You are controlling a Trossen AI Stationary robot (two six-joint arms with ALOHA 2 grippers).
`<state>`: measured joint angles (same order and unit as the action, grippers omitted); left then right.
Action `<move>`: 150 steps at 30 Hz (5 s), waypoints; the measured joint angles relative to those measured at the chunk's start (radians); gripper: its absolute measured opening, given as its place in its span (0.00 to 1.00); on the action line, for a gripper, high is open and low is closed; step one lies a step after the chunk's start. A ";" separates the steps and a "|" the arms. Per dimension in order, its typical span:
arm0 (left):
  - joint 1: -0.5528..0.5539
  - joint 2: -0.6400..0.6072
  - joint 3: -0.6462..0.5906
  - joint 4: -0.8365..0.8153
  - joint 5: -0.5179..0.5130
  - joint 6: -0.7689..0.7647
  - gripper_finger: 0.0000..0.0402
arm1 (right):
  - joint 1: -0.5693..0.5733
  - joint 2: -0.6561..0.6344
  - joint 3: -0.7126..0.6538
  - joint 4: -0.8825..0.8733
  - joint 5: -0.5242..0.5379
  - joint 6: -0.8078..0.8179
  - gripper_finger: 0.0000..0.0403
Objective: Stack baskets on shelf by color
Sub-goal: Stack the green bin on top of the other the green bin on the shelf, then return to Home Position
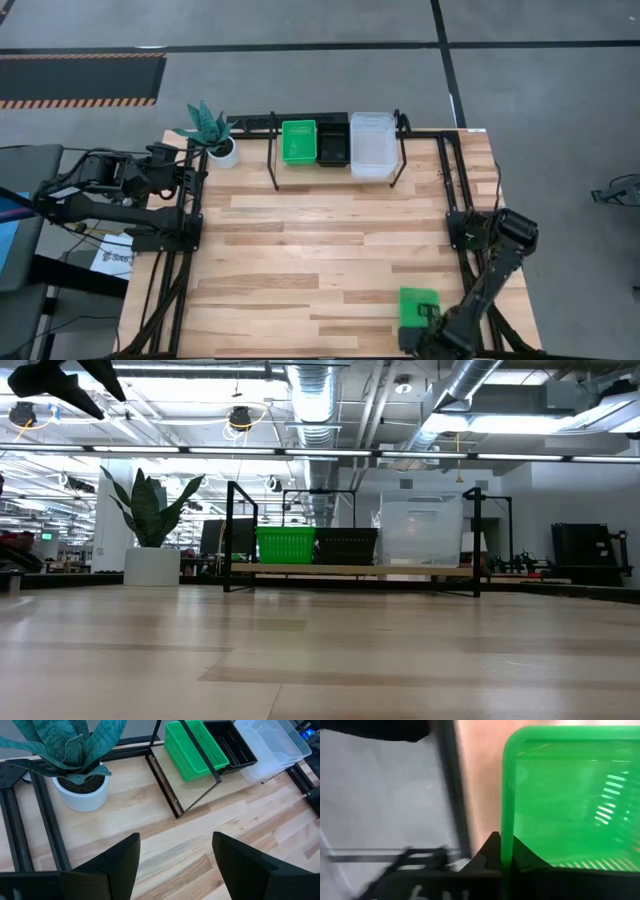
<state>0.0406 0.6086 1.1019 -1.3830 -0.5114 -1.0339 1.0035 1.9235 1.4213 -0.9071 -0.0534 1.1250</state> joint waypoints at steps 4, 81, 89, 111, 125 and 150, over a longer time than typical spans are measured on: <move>0.000 0.000 0.000 0.002 -0.004 -0.008 0.59 | -0.093 -0.083 0.004 -0.111 0.059 -0.198 0.01; 0.003 0.000 0.000 0.001 -0.183 -0.156 0.59 | -1.377 0.355 0.776 0.029 0.089 -1.517 0.41; 0.003 0.000 0.000 0.003 -0.182 -0.167 0.59 | -1.374 0.273 0.926 -0.044 0.074 -1.451 0.48; -0.032 -0.057 -0.001 0.331 0.010 0.360 0.59 | -1.310 -0.700 0.676 -0.497 0.033 -1.146 0.47; -0.034 -0.453 -0.403 0.494 0.084 0.401 0.59 | -1.238 -1.588 -0.570 0.352 0.082 -0.816 0.46; -0.037 -0.588 -1.012 1.167 0.218 0.499 0.59 | -1.128 -1.884 -1.412 1.105 0.110 -0.713 0.45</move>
<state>0.0040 0.0208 0.0895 -0.2163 -0.2937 -0.5352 -0.1248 0.0390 0.0090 0.1978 0.0565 0.4119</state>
